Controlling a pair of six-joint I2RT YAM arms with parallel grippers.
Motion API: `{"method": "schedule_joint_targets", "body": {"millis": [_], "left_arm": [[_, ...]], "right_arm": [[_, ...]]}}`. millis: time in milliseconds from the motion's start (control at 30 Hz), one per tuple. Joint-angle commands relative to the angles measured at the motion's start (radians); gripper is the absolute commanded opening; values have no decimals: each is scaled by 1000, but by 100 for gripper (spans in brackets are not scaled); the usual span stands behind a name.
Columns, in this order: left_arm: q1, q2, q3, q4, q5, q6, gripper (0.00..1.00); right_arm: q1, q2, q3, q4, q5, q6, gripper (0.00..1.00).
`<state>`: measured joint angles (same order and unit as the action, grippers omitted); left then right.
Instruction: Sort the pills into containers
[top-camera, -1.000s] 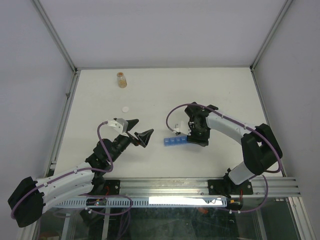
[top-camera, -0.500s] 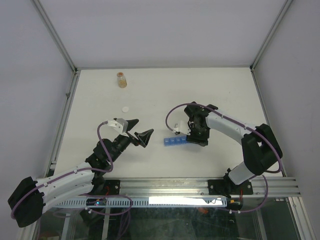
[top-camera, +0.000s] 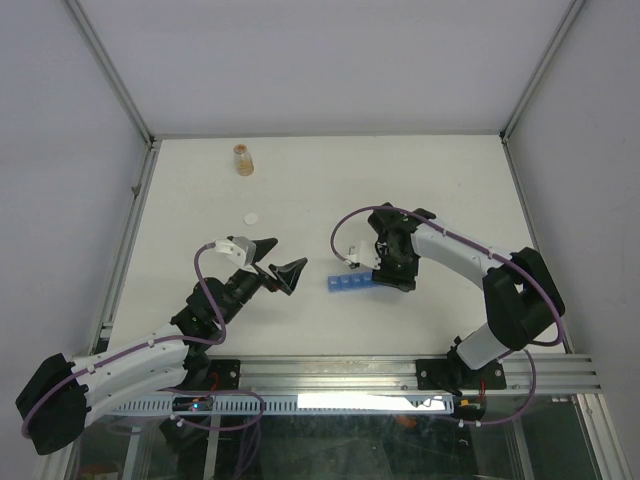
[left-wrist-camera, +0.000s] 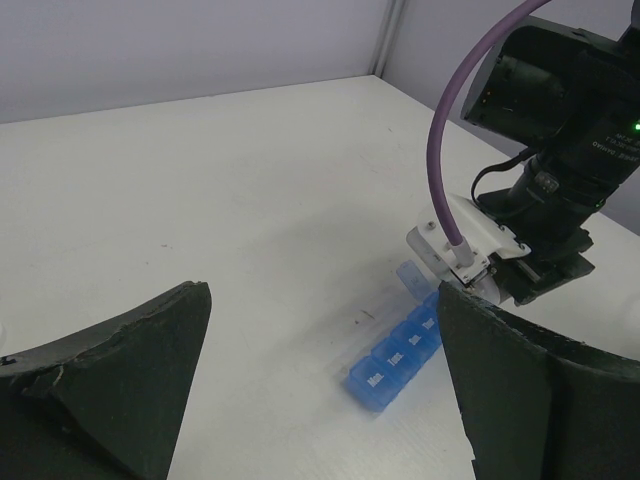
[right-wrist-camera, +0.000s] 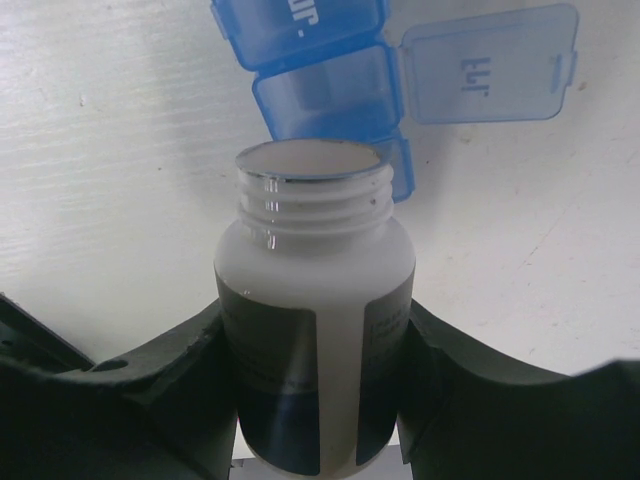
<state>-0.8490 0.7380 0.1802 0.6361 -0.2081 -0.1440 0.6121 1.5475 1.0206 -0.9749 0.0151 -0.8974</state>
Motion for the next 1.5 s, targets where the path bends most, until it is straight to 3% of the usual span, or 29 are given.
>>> {"method": "schedule_joint_targets", "body": {"millis": [0, 67, 133, 200, 267, 300, 367, 467, 533, 633, 700, 767, 867, 1200, 1300, 1367, 1467], "left_arm": [[7, -12, -6, 46, 3, 12, 99], [7, -11, -6, 47, 0, 12, 99], [8, -9, -4, 43, 3, 12, 99], [7, -13, -8, 49, -1, 9, 99], [7, -11, -5, 44, 2, 12, 99], [8, -14, -7, 44, 3, 12, 99], [8, -15, -9, 49, -2, 10, 99], [9, -11, -5, 44, 4, 12, 99], [8, -11, -6, 47, 0, 11, 99], [9, -8, -3, 43, 5, 13, 99], [8, -9, -4, 47, 0, 11, 99], [9, -5, -1, 41, 5, 14, 99], [10, -5, -2, 46, 1, 11, 99], [9, 0, 1, 43, 6, 14, 99], [10, -2, 1, 43, 6, 14, 99], [9, -5, -1, 42, 6, 15, 99], [9, -7, -2, 45, 5, 13, 99]], "right_arm": [[5, -23, 42, -29, -25, 7, 0], [1, -26, -6, 39, 54, -15, 0], [0, -11, 55, -48, -36, 16, 0], [-2, -47, -16, 54, 29, -17, 0], [-2, -9, 40, -37, -6, 9, 0], [-3, -10, 46, -41, -43, 19, 0], [-4, -46, -21, 52, 26, -9, 0], [-5, -20, 40, -34, -48, 20, 0], [-7, -53, -28, 62, 42, -14, 0], [-6, -22, 36, -28, -38, 24, 0], [-9, -46, -21, 57, 39, -8, 0], [-8, -15, 39, -32, -21, 22, 0], [-9, -45, -7, 38, 26, -2, 0], [-9, -41, 22, -17, -12, 3, 0], [-19, -26, -16, 29, 51, -5, 0], [-5, -9, 27, -40, -22, 24, 0], [-11, -58, -14, 52, 44, -1, 0]]}}
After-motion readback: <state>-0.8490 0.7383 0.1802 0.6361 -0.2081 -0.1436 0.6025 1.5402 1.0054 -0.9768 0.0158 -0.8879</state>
